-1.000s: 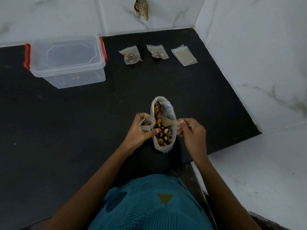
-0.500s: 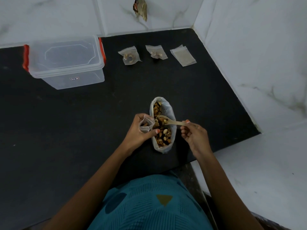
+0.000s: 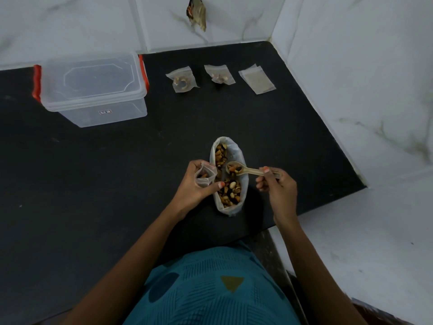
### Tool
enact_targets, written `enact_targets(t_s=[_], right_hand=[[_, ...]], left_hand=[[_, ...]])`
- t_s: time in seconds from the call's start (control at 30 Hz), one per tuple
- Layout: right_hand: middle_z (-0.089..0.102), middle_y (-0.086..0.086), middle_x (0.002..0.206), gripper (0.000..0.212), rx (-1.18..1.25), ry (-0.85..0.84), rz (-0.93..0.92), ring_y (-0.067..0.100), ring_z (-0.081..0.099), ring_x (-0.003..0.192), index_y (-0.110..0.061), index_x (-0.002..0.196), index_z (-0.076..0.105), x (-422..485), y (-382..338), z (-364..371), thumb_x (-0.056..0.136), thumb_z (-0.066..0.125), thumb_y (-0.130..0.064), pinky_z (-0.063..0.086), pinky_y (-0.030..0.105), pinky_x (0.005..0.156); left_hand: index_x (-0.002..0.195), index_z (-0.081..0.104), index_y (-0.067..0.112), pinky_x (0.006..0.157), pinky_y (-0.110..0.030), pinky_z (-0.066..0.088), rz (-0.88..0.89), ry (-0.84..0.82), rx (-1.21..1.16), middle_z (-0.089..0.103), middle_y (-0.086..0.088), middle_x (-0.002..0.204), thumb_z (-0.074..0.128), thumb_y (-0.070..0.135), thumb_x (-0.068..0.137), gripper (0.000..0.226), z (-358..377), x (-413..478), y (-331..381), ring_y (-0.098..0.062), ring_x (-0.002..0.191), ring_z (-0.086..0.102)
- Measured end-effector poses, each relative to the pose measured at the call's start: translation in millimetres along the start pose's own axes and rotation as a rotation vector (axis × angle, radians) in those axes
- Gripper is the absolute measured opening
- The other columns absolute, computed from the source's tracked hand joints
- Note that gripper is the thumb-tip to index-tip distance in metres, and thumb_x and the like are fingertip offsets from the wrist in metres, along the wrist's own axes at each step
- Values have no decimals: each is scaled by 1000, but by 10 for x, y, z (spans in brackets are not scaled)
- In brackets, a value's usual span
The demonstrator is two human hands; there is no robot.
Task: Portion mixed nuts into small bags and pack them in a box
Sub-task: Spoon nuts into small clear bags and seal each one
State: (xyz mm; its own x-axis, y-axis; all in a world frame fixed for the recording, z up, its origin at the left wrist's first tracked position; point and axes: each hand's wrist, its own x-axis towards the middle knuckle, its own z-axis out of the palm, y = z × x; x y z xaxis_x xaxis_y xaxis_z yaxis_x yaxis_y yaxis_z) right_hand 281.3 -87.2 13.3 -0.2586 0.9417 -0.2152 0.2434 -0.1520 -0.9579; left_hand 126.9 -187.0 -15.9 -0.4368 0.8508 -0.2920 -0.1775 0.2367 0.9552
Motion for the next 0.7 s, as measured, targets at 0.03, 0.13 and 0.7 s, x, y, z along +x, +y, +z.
enact_targets(t_s=[0.03,0.13,0.7], right_hand=[[60,3,68,15,-8,1,-6,1,56,54,-14,84,62,-6,11,1,93,50,-11,47,14,56],[60,3,66,14,79,19,85,2,56,52,-10,85,63,-7,39,10,93,51,-11,47,15,54],[61,-2,61,17,349,-54,273,5,55,58,-11,83,65,-160,-468,-116,92,51,-14,47,21,63]], left_hand=[[112,41,16,85,-21,50,-2,-2,-2,53,8,111,69,4,77,47,-4,-2,-1,-2,105,54],[112,42,16,90,-26,49,-12,1,-1,53,7,112,70,5,76,47,-11,-5,-4,-4,106,53],[116,38,17,83,-8,43,138,97,278,46,10,113,78,11,69,63,36,22,71,0,106,48]])
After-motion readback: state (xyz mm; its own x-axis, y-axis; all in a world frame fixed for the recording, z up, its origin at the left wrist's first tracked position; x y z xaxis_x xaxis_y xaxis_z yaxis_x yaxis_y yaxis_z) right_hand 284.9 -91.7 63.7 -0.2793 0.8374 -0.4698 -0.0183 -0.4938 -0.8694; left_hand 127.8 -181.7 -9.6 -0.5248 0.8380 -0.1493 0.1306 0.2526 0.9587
